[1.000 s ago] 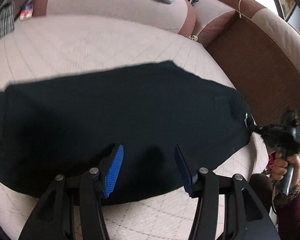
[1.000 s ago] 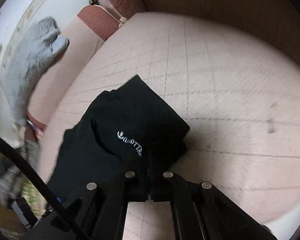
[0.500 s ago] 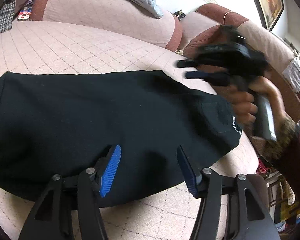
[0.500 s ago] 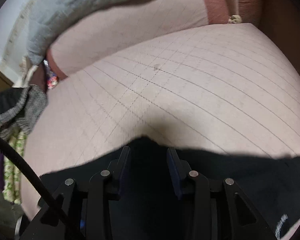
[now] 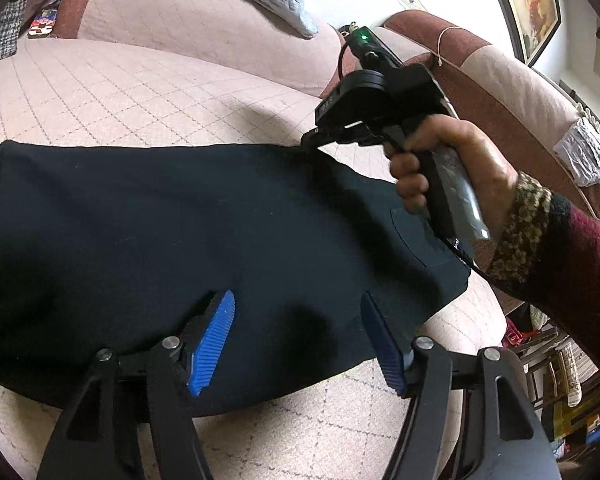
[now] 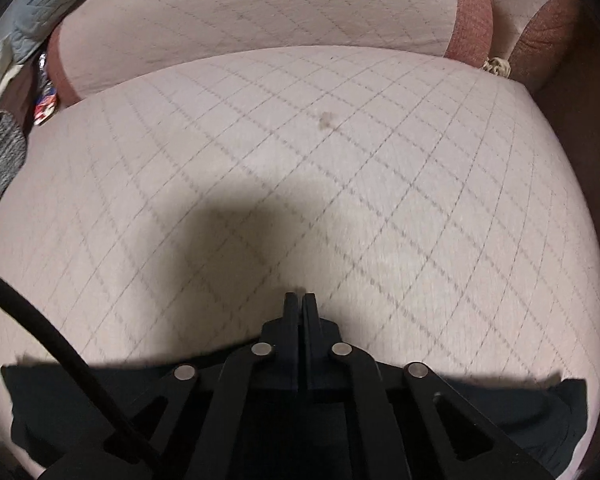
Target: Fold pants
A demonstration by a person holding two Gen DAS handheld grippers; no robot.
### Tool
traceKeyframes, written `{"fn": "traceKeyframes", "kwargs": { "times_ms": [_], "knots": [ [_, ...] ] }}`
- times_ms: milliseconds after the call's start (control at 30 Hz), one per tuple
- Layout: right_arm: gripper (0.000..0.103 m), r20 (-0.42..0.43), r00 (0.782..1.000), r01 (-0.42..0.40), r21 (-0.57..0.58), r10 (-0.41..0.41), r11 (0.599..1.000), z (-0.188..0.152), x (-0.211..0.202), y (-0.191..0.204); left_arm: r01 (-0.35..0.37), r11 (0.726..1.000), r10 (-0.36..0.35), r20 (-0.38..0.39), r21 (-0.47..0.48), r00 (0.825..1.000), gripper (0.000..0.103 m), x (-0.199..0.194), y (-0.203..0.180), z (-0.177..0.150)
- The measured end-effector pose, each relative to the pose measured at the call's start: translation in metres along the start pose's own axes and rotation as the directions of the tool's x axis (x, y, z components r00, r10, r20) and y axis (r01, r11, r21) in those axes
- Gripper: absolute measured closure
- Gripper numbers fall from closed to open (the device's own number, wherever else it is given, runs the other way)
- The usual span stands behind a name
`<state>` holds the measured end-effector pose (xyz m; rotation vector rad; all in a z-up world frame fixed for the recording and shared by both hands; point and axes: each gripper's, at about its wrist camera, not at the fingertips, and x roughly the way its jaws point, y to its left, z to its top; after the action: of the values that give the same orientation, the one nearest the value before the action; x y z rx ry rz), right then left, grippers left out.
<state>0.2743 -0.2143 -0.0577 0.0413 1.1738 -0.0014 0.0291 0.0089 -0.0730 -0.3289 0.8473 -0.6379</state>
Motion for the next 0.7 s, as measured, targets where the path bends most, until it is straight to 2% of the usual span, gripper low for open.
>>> {"fn": "traceKeyframes", "kwargs": {
  "times_ms": [33,133,200,267,333,400,500,600,700],
  "knots": [
    [0.103,0.026,1.000,-0.007,0.015,0.007,1.000,0.005,0.000,0.002,0.001,1.000,-0.001,0.001,-0.001,1.000,0.038,0.001,-0.001,0.001],
    [0.102,0.095,0.991,-0.107,0.094,0.099,0.990,0.006,-0.023,-0.013,0.002,1.000,-0.002,0.002,-0.002,1.000,0.038,0.001,-0.001,0.000],
    [0.102,0.090,0.984,-0.163,0.097,0.154,0.982,0.000,-0.036,-0.016,0.001,1.000,-0.001,0.002,-0.002,1.000,0.038,0.001,-0.001,0.000],
    [0.102,0.041,0.981,-0.190,0.086,0.187,0.978,-0.010,-0.037,-0.013,0.002,1.000,-0.002,0.003,-0.002,1.000,0.038,0.001,-0.001,0.000],
    [0.102,-0.016,0.983,-0.183,0.071,0.185,0.981,-0.017,-0.023,-0.006,0.002,1.000,-0.002,0.003,-0.001,1.000,0.038,0.001,-0.001,-0.001],
    [0.102,-0.044,0.988,-0.146,0.068,0.149,0.987,-0.014,-0.003,-0.003,0.000,1.000,0.000,0.002,0.001,1.000,0.038,0.001,0.000,0.000],
    [0.102,-0.034,0.988,-0.145,0.086,0.148,0.986,0.004,0.018,-0.004,0.003,1.000,-0.003,0.004,-0.001,1.000,0.038,0.000,0.002,0.001],
    [0.098,-0.008,0.993,-0.119,0.096,0.120,0.988,0.018,0.009,0.002,0.013,1.000,-0.013,0.000,-0.008,1.000,0.038,-0.012,0.001,0.002],
    [0.098,0.023,0.980,-0.197,0.058,0.196,0.979,0.016,-0.020,0.021,0.021,1.000,-0.020,0.076,-0.015,0.997,0.038,-0.046,0.007,0.010]
  ]
}}
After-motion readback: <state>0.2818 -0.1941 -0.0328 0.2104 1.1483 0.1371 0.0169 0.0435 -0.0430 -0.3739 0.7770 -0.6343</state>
